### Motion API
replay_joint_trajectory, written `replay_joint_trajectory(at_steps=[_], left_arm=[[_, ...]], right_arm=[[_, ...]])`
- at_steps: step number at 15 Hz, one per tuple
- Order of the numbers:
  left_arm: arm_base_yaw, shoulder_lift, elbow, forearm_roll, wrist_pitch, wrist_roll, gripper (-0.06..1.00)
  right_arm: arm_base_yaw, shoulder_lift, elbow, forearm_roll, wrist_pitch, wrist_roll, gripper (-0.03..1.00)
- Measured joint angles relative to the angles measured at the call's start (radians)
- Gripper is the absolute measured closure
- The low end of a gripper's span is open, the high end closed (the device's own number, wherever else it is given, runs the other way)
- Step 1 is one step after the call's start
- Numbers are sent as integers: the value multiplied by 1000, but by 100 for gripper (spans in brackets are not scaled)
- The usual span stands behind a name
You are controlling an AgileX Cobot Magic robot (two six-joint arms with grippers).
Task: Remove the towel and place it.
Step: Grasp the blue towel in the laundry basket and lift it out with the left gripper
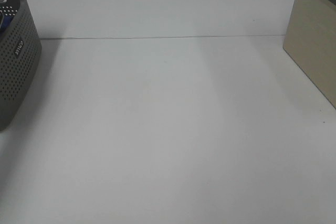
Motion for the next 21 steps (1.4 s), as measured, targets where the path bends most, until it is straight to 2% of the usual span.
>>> replay_joint_trajectory(at_steps=[3,9,17,21], left_arm=[[0,-80,0,3,1,-11,94],[0,-288,-2,3,4,-215,94],[-6,-536,-2,-30,-13,-227,94],[-91,-653,-16,1,-12,-225,94]], right_arm=[[0,0,0,0,0,0,7],[0,0,0,0,0,0,7],[0,0,0,0,0,0,7],[0,0,0,0,0,0,7]])
